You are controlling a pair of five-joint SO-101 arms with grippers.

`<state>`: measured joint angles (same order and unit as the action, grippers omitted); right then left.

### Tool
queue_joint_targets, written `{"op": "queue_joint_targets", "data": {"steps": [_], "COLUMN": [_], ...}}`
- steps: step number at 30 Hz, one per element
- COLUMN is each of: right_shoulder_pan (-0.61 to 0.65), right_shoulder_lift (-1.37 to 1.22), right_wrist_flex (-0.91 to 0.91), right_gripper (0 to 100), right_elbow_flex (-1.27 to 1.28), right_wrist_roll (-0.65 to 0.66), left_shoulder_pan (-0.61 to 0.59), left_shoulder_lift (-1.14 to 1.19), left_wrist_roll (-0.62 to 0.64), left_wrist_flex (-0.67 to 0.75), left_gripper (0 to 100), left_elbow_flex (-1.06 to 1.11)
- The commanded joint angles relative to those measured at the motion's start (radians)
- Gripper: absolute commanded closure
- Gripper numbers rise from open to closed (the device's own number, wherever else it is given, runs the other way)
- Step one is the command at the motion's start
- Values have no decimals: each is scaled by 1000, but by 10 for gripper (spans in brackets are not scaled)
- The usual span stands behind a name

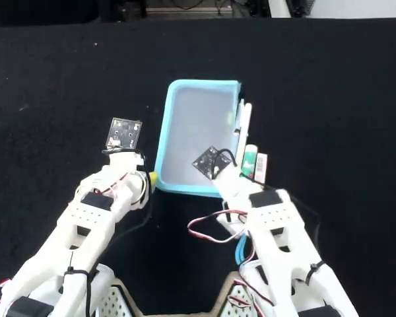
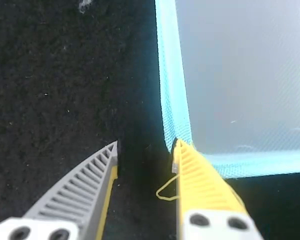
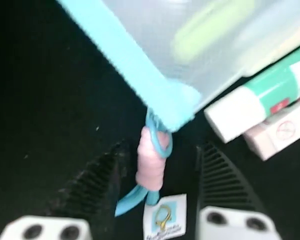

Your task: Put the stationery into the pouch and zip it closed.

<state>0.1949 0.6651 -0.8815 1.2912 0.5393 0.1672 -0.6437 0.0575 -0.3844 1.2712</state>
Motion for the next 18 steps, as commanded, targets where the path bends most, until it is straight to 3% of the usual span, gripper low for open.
{"op": "queue_joint_targets", "data": {"steps": [1,4,7,14,18], "right_shoulder_pan": [-2,-2,-5,-103,-121], "right_shoulder_lift": [38,38,38,42,39], "right_wrist_flex": [60,58,60,46,-89], "right_gripper": [790,822,986,987,985], "right_elbow_flex": [2,5,5,-79,-148], "right_wrist_roll": [6,14,15,15,14], "left_shoulder_pan": [-10,-10,-10,-8,-7], "left_shoulder_lift": [-12,-12,-12,-12,-11], "left_wrist_roll": [5,5,5,5,5], "left_wrist_flex": [12,12,12,12,15], "left_gripper": [816,816,816,816,816], "left_elbow_flex": [-15,-15,-15,-15,-15]}}
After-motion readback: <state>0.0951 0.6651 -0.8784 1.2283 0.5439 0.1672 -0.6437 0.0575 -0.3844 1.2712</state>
